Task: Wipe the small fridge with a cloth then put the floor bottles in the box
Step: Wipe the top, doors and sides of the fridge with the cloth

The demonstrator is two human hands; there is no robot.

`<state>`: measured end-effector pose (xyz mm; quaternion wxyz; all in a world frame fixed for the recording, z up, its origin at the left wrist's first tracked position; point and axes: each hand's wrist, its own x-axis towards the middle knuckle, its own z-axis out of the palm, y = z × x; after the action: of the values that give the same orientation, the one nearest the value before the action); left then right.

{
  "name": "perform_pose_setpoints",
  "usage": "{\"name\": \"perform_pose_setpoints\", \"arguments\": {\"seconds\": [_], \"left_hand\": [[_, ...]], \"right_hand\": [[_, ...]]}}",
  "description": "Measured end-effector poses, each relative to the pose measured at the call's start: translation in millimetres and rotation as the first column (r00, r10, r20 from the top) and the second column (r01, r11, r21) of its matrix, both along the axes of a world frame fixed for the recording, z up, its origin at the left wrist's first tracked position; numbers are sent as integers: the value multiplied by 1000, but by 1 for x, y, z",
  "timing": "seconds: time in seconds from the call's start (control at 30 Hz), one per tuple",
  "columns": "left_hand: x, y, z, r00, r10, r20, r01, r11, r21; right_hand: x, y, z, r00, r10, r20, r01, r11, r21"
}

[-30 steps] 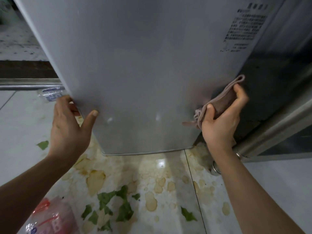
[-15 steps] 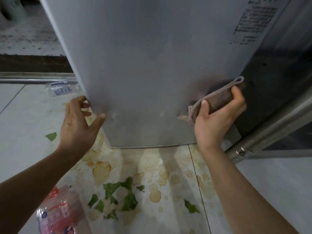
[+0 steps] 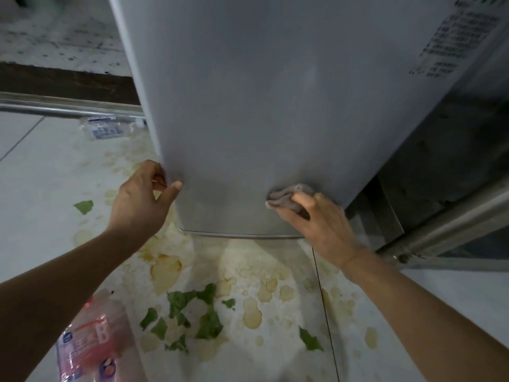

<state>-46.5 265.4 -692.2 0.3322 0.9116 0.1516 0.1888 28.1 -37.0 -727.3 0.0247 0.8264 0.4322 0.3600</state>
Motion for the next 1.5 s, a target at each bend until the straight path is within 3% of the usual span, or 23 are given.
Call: {"name": "perform_pose_setpoints", "arguments": {"seconds": [0.13, 0.2, 0.27, 0.33, 0.4, 0.47, 0.53, 0.6, 0.67, 0.73, 0.77, 0.83, 0.9, 0.97, 1.03, 1.13, 1.23, 1.33, 1.5], "left_hand": [[1, 4, -1, 1000, -3, 8, 3, 1000, 6], [2, 5, -4, 1000, -7, 12, 7, 1000, 8], [2, 7, -6, 1000, -2, 22, 3, 1000, 0], [3, 7, -6, 1000, 1, 28, -1, 1000, -14], [3, 8, -4, 1000, -6, 25, 7, 999, -39], [4, 10, -3, 1000, -24, 4, 24, 998, -61], [3, 14, -2, 998, -53, -18, 51, 994, -94], [-1, 21, -1, 992, -114, -47, 107, 986, -130], [-7, 29, -2, 974, -198, -113, 183, 974, -133], [-12, 34, -2, 951, -259, -168, 238, 962, -137], [-14, 36, -2, 942, -282, -181, 257, 955, -149], [-16, 38, -3, 931, -316, -182, 285, 942, -178], [-18, 42, -4, 922, -335, -193, 299, 935, -192], [-21, 47, -5, 916, -336, -220, 299, 937, -182], [-26, 55, -7, 916, -316, -246, 283, 946, -161], [-32, 67, -8, 928, -266, -261, 233, 961, -149], [-34, 76, -10, 932, -237, -273, 201, 967, -155], [-36, 84, -15, 933, -225, -280, 185, 969, -163], [-36, 87, -30, 923, -217, -319, 169, 971, -169]], "right_hand": [[10, 25, 45, 992, -42, 119, -6, 927, 376], [7, 44, 39, 987, -82, 136, 11, 889, 457], [0, 58, 18, 990, -44, 136, -6, 938, 347], [-7, 67, -8, 993, 65, 98, -68, 997, 32], [-14, 74, -24, 991, 137, 5, -131, 953, -275], [-18, 78, -23, 990, 129, -51, -139, 919, -368], [-16, 83, -7, 991, 131, -5, -127, 955, -269], [-7, 93, 23, 984, 141, 110, -142, 990, 4], [0, 105, 47, 975, 142, 173, -183, 950, 252], [-1, 113, 48, 976, 135, 172, -184, 931, 314], [-5, 115, 42, 980, 142, 137, -175, 945, 276], [-14, 118, 18, 977, 181, 114, -185, 982, 24], [-22, 122, -4, 969, 227, 97, -188, 934, -303], [-25, 128, -10, 975, 216, 44, -177, 886, -429], [-29, 134, 1, 981, 191, 31, -163, 903, -398], [-26, 150, 47, 974, 189, 126, -172, 976, -136], [-18, 174, 96, 952, 195, 236, -217, 974, 70], [-15, 188, 109, 939, 132, 317, -153, 987, 41], [-22, 194, 71, 947, 134, 291, -73, 975, -212]]}}
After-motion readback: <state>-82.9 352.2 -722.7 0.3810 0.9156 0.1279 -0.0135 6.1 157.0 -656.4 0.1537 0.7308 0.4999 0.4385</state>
